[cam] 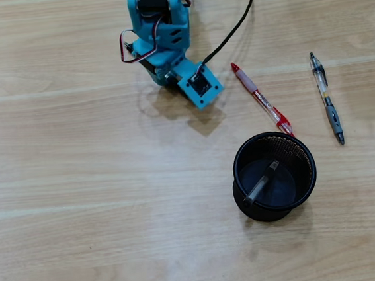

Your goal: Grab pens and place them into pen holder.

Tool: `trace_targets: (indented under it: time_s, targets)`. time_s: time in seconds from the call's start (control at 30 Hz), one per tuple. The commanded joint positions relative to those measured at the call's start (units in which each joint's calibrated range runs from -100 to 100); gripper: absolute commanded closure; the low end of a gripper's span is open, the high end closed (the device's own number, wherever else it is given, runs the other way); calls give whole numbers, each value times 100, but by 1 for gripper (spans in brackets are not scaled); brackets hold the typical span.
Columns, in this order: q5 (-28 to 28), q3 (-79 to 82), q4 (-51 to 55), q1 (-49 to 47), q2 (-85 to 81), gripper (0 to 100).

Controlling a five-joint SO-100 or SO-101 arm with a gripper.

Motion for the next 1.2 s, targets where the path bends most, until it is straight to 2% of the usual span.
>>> trace_targets:
  time_s: [0.0,0.13,0.27,0.5,0.6,0.73,0.87,0.93,1.03,1.17]
  targets:
    - [-58,-1986,491,-440,-486,98]
    - [-607,-3933,293,-819,-613,98]
    - [-1239,-5092,-807,-957,-571,98]
    - [-2807,-4576,-3523,-1626,139,98]
    - [-3205,-3942,-4675,-1860,486,98]
    - [-3262,-3245,-5990,-1876,815,98]
    - [-3252,-2701,-6540,-1731,934,97]
    - [-3241,-2475,-6780,-1666,917,92]
    - [-2959,-2167,-7545,-1610,925,86]
    - [-2813,-1977,-8199,-1561,900,86]
